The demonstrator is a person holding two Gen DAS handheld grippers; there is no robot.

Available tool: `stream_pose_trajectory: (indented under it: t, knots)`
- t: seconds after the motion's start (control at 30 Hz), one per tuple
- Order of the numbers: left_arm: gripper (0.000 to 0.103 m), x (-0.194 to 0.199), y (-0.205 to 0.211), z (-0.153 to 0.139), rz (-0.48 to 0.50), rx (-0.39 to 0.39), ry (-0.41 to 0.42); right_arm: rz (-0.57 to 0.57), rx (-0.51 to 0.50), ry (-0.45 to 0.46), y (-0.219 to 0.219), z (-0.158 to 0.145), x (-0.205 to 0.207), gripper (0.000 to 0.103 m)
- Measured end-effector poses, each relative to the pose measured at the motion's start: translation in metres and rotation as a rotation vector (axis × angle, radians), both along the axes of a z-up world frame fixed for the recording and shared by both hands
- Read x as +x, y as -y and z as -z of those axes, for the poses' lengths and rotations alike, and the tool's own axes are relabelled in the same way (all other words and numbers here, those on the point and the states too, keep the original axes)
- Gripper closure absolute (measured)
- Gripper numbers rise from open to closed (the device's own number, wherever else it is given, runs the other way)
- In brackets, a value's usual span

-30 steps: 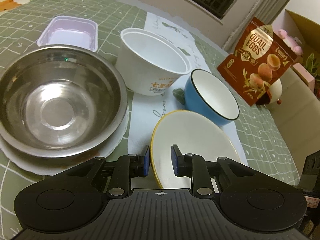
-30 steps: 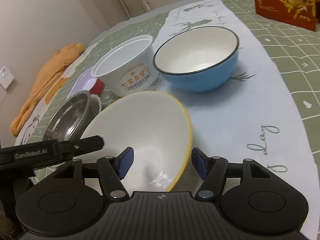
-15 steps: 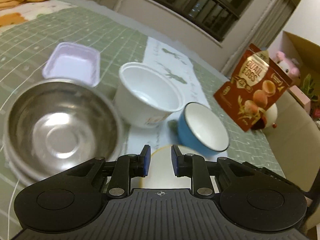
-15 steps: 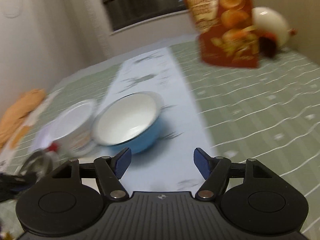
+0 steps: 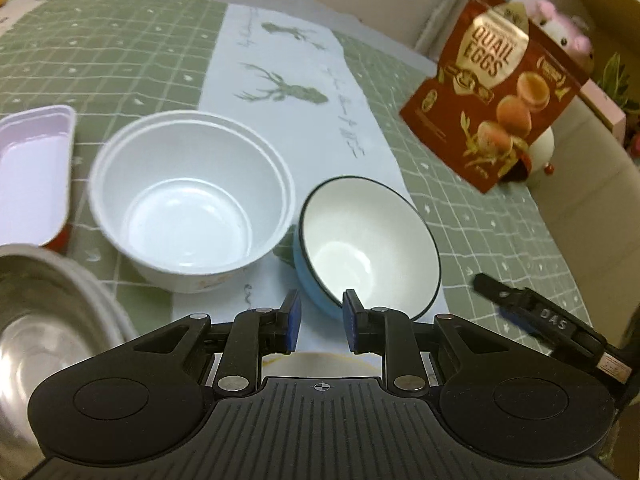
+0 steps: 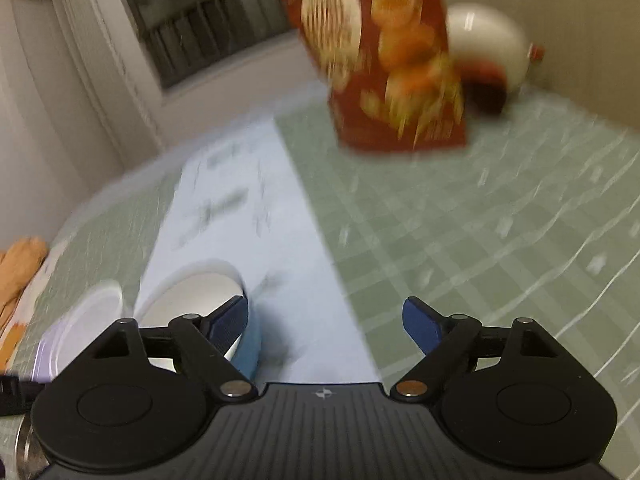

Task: Organize plates and bowls
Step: 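Move both grippers to the blue bowl rim and close on it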

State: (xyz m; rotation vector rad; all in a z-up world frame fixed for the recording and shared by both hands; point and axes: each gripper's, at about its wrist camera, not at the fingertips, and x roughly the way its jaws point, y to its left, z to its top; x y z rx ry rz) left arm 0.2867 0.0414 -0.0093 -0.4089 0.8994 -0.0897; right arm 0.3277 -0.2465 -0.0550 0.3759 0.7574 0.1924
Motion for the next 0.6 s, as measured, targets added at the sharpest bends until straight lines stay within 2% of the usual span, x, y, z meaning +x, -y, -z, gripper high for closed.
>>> stream_pose_trajectory:
  t: [0.07, 0.17, 0.3, 0.43, 0.6]
  knots:
    - [0.078, 0.009, 0.004, 0.005, 0.008, 0.021, -0.004, -0.013, 0.051, -0.017, -0.003, 0.001, 0.005, 0.018]
    - [0.078, 0.024, 0.005, 0.011, -0.022, 0.038, -0.02, -0.064, 0.076, 0.009, -0.009, -0.003, 0.001, 0.019]
    - [0.078, 0.042, 0.005, 0.02, -0.047, 0.041, -0.039, -0.108, 0.11, -0.003, -0.014, -0.002, 0.0, 0.032]
    - [0.078, 0.057, 0.01, 0.024, -0.047, 0.065, -0.046, -0.124, 0.167, -0.062, -0.019, 0.012, 0.012, 0.037]
    - [0.078, 0.07, 0.014, 0.025, -0.039, 0.108, -0.03, -0.147, 0.193, -0.12, -0.039, 0.031, 0.036, 0.056]
